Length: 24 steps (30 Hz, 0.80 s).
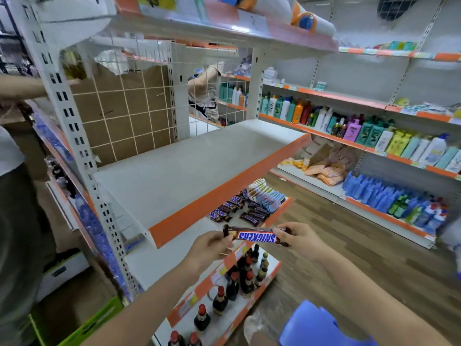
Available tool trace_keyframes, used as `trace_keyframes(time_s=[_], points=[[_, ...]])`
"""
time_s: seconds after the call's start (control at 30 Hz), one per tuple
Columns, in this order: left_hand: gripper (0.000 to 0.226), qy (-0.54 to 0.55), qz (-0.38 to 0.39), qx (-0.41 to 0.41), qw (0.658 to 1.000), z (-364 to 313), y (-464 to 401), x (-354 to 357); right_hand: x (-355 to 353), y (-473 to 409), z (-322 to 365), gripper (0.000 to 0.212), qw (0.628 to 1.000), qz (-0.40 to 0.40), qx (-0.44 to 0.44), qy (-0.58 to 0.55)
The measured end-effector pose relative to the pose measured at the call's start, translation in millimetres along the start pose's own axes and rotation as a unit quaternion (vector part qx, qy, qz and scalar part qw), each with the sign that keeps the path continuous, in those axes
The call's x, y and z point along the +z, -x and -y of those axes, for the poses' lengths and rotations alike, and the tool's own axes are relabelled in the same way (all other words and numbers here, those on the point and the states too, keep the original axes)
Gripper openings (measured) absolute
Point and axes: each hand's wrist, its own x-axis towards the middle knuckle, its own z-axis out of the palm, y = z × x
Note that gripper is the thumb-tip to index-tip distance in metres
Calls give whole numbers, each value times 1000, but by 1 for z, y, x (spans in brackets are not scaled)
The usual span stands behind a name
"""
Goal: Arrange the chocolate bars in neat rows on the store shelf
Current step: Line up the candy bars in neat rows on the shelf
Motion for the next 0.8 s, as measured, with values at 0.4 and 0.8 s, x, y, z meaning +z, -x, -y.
trace_keyframes(time_s=[0.4, 0.8], points=[[19, 105, -137, -109, 979, 69, -99, -21, 48, -160, -45, 18, 989, 136, -7, 50], [24, 61, -381, -76, 919, 163, -163, -53, 154, -312, -69, 27, 937, 318, -91, 110]])
